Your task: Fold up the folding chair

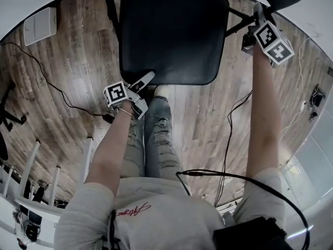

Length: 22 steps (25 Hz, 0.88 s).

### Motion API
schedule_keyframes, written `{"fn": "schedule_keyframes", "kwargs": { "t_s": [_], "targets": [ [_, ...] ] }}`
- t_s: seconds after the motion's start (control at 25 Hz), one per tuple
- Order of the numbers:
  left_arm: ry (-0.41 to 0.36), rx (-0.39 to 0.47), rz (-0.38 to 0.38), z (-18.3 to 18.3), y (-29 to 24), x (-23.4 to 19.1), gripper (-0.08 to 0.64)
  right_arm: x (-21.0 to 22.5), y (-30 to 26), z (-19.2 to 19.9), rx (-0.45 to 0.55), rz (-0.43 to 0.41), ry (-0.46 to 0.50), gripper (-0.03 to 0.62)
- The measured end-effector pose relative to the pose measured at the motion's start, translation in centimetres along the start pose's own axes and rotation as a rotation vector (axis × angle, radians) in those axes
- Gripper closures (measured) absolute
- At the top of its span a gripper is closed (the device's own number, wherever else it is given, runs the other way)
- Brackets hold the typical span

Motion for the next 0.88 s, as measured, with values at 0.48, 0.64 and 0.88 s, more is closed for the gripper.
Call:
{"fn": "schedule_keyframes", "kwargs": {
  "t_s": [0.48,0.64,0.88],
  "targets": [
    [0.031,0.000,-0.044,0.1,-1.6,5.5,0.221,0.4,0.5,-2.7,0.083,-0.035,-0.071,0.520],
    [0.050,-0.019,-0.088,-0.3,-3.6,10.1,0.239,0.9,0.0,-4.7,0.096,-0.019,-0.095,0.520],
    [0.033,-0.046,-0.123,-2.5,-7.3,18.6,0.286,0.7,-2.3,-8.8,0.101,-0.052,-0.099,0.520]
  ]
}}
Point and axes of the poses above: the fingertips, and each gripper's own axes: y backward along the fingers, x to its right, z out of its underside, the point moved 9 cm from there along y, backward along the fingers, and after that the axes turned 15 degrees about z, right-handed, at the moved point
